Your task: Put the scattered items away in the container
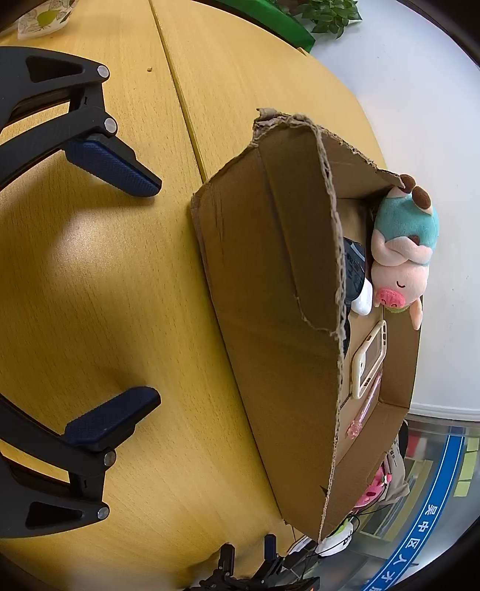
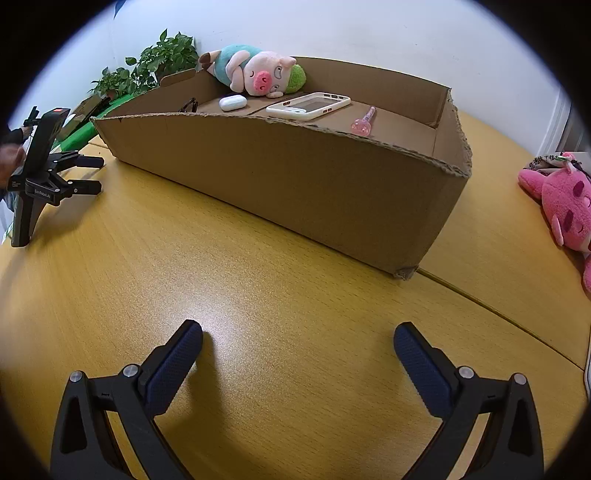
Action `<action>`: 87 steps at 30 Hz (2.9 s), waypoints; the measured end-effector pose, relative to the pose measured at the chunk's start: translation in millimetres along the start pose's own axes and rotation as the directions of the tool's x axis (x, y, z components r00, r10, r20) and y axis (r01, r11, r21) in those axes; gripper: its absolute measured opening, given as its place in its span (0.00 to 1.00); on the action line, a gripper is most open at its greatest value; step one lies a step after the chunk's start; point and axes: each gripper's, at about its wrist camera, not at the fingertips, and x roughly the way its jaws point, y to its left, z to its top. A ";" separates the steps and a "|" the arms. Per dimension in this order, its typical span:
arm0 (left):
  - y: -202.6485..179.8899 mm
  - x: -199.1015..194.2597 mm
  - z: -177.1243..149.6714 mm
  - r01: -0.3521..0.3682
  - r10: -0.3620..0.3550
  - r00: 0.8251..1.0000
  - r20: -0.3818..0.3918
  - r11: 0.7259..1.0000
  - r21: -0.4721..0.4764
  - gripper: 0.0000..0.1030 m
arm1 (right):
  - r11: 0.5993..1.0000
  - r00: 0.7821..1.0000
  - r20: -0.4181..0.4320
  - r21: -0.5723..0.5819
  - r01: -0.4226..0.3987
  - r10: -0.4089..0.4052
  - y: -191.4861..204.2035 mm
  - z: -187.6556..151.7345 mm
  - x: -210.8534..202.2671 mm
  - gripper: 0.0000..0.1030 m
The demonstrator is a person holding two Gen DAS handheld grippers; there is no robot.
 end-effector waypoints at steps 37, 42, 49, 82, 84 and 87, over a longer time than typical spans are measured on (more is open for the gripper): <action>-1.3 -1.7 1.1 -0.004 0.004 1.000 -0.002 1.000 -0.008 1.00 | 1.000 1.000 0.005 -0.004 -0.001 0.001 0.9 -0.4 1.4 1.00; -2.4 -1.4 2.1 -0.006 0.006 1.000 -0.002 1.000 -0.009 1.00 | 1.000 1.000 0.006 -0.006 -0.004 0.004 -0.5 -0.9 2.1 1.00; -2.6 -1.8 2.5 -0.006 0.006 1.000 -0.002 1.000 -0.010 1.00 | 1.000 1.000 0.006 -0.009 -0.004 0.004 -2.2 -0.6 3.6 1.00; -4.8 -7.8 2.4 -0.008 0.008 1.000 -0.002 1.000 -0.014 1.00 | 1.000 1.000 0.012 -0.011 -0.005 0.005 -1.3 -0.8 2.6 1.00; -4.8 -7.3 2.5 -0.008 0.008 1.000 -0.002 1.000 -0.015 1.00 | 1.000 1.000 0.012 -0.011 -0.006 0.006 -1.5 -0.6 2.6 1.00; -4.9 -7.3 2.6 -0.009 0.009 1.000 -0.002 1.000 -0.016 1.00 | 1.000 1.000 0.012 -0.012 -0.006 0.006 -1.6 -0.6 2.6 1.00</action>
